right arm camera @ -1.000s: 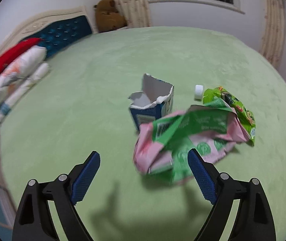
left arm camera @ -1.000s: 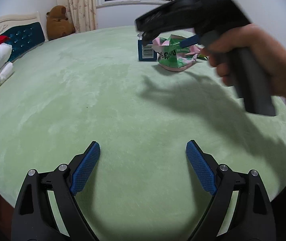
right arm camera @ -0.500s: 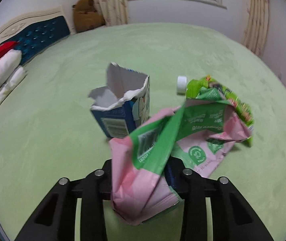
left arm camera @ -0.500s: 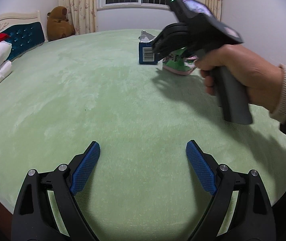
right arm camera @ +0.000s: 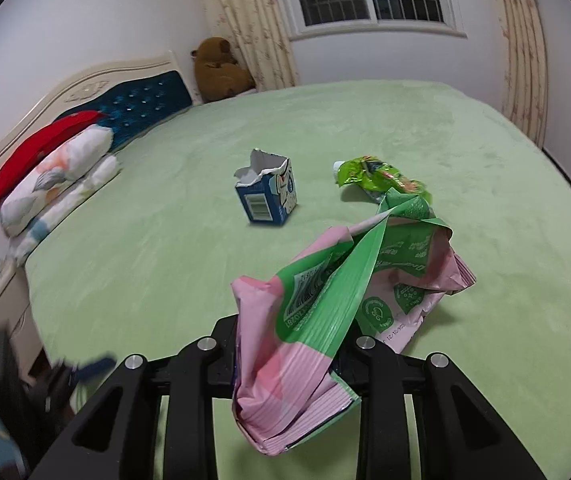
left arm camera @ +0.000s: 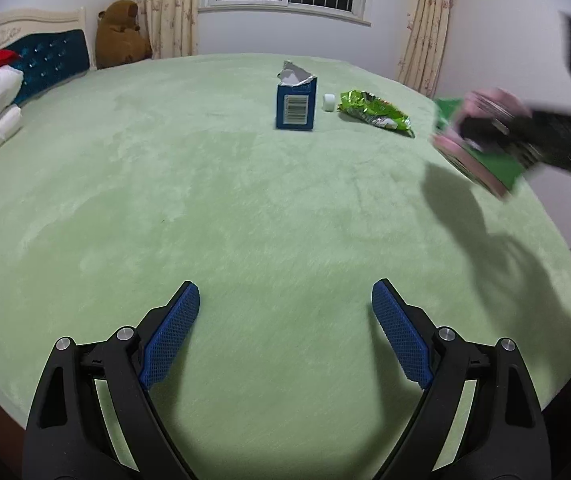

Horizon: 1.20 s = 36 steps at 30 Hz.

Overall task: Collect trash
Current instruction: 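Grasp the pink-green snack bag with the right tool while the left tool grasps the torn carton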

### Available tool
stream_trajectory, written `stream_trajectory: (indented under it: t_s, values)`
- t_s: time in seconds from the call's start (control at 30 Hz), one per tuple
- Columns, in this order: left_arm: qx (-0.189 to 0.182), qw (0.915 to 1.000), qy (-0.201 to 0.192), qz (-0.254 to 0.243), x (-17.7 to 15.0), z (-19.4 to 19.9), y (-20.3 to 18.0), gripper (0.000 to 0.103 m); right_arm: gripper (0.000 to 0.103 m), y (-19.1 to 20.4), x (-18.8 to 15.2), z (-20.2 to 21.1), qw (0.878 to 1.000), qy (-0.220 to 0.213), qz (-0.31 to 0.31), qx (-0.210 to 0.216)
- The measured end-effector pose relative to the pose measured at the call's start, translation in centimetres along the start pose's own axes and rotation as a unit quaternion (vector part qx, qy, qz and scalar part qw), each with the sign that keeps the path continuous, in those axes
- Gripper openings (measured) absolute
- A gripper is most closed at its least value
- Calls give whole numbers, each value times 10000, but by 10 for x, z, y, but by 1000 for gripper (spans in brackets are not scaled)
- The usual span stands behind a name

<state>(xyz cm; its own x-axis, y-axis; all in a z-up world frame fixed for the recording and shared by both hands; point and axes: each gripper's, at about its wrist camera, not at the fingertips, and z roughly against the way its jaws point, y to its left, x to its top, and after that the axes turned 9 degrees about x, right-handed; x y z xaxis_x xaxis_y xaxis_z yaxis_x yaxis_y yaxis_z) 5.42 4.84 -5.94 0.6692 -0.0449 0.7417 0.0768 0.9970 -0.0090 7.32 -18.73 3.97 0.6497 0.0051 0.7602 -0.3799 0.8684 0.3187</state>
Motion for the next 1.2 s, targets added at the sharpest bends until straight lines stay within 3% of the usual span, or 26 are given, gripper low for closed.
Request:
stream_trajectory:
  t_s: [0.3, 0.57, 0.97, 1.03, 1.1, 1.2]
  values:
    - [-65, 9999, -71, -74, 68, -30, -13, 86, 29, -10, -43, 58, 9993, -262, 219, -160]
    - [-276, 9988, 231, 332, 136, -106, -11, 86, 29, -15, -57, 85, 9973, -552, 453, -170]
    - [201, 9994, 219, 150, 184, -183, -22, 86, 30, -35, -55, 83, 9975, -644, 269, 75]
    - [297, 9993, 215, 72, 186, -189, -24, 79, 30, -37, -55, 81, 9976, -657, 200, 104]
    - [277, 9990, 362, -35, 187, -199, -27, 49, 30, -38, -55, 79, 9976, -661, 143, 125]
    - [362, 9985, 381, -119, 186, -203, -29, 48, 30, -39, -56, 78, 9977, -654, 140, 100]
